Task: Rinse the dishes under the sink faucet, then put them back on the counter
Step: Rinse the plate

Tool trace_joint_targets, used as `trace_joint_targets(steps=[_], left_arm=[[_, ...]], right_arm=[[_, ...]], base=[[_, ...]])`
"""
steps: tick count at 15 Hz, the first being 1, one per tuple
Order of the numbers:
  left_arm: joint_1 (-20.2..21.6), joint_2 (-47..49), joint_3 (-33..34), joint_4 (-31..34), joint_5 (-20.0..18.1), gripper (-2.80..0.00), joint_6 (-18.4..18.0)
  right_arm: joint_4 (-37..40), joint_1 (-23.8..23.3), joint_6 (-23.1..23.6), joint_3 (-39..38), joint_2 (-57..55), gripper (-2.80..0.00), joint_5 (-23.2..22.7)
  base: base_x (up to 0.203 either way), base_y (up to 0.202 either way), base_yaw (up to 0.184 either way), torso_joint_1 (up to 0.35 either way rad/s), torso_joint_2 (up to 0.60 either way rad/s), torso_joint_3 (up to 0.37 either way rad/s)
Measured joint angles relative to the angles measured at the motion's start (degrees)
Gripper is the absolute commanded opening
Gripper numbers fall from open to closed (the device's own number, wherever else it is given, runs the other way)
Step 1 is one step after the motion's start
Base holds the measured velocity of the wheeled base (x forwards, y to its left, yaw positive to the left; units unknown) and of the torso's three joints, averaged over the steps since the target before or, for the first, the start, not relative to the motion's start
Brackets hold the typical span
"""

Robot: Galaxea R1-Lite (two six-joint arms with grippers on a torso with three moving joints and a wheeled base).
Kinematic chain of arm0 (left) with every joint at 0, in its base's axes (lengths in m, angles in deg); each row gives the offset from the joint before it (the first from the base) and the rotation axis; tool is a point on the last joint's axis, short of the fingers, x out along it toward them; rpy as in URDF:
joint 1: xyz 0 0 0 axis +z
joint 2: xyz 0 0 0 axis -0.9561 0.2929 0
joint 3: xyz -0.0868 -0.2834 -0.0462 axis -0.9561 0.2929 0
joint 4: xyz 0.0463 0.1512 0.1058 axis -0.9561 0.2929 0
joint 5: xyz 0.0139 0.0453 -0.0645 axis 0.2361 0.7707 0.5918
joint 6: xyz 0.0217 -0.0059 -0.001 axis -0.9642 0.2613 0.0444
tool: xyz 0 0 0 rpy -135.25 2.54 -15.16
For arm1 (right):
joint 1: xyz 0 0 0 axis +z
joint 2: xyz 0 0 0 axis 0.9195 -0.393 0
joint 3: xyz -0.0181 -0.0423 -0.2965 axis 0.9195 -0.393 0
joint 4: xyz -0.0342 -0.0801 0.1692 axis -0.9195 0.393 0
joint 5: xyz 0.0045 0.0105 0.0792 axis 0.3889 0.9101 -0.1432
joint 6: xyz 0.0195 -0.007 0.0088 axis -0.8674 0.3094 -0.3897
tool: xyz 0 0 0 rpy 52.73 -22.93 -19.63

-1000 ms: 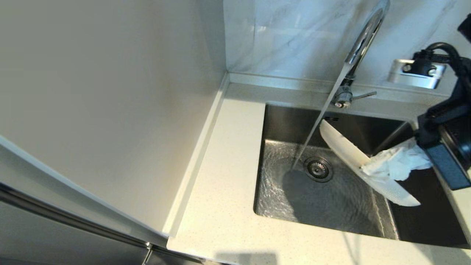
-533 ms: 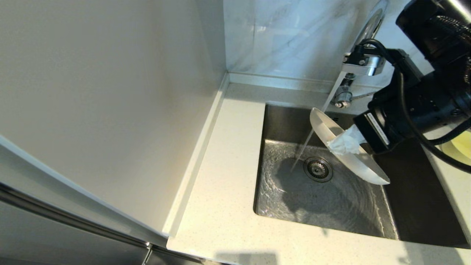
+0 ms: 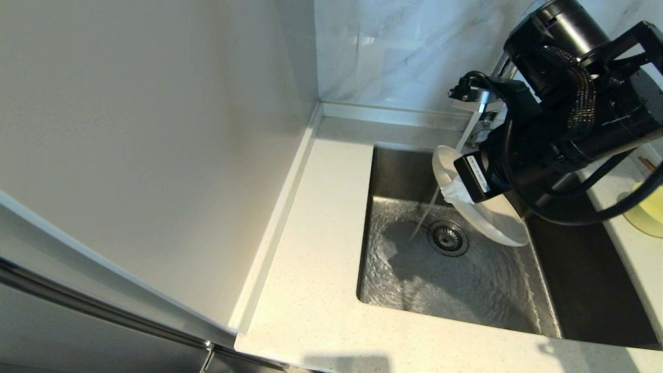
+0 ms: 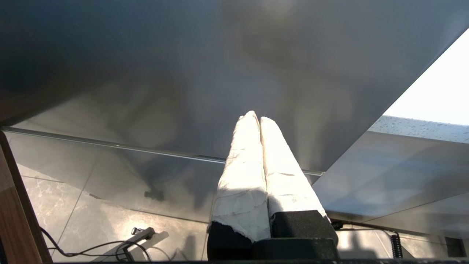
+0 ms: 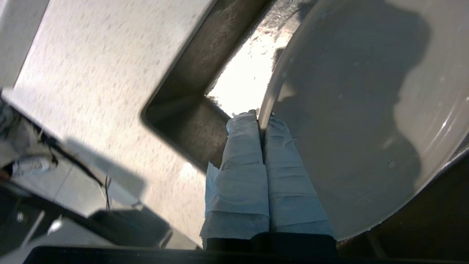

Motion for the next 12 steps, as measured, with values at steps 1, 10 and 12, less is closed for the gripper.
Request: trace_joint_targets(steps=[1, 10, 12], left_arm=[[0.0, 0.0, 0.0, 0.0, 0.0, -2.8, 0.0], [-0.02, 0.0, 0.0, -0.02, 0.01, -2.8, -0.01], [0.0, 0.0, 0.0, -0.02, 0.04, -2.8, -0.04]], right_arm=[[-0.94, 0.0, -1.3, 0.0, -0.48, -2.8, 1.68], [-1.0, -3.69, -12.43, 0.16, 1.24, -2.8, 5.14], [-1.17, -4.07, -13.74, 0.16, 1.65, -2.8, 4.95]], base=[[0.0, 0.0, 0.0, 0.0, 0.0, 0.0], [0.0, 0.0, 0.0, 0.0, 0.0, 0.0], [0.0, 0.0, 0.0, 0.0, 0.0, 0.0]])
